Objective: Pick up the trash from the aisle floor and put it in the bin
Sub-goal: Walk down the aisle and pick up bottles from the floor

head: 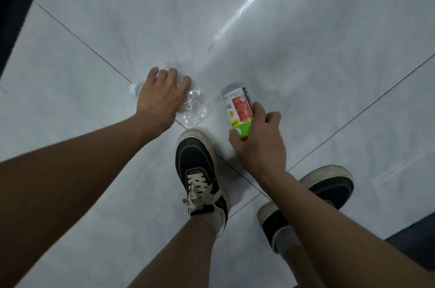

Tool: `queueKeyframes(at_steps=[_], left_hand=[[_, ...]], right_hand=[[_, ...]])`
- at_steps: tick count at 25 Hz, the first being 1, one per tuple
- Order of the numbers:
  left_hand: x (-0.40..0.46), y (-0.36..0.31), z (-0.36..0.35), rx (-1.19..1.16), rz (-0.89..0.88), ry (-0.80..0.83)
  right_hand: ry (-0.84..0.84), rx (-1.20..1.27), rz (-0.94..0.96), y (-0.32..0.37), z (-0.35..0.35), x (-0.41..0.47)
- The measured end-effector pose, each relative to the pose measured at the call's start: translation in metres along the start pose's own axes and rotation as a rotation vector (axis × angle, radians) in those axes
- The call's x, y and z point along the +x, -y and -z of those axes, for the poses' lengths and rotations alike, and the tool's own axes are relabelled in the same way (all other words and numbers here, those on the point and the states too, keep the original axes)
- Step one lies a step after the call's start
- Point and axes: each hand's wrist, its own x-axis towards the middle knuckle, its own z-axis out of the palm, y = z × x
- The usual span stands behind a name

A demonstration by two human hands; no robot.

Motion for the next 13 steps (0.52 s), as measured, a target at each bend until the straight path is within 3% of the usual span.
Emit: queueKeyframes(at_steps=[6,13], left_hand=[[-0.094,0.018,0.096,-0.563,0.250,0.174],[-0.282,0.056,0.291,-0.946,0.403,0.202]], right_hand=[[0.108,-0.115,-0.016,0.048,0.072,-0.079],[0.213,-0.169,0.035,0.175,0.256,-0.241]])
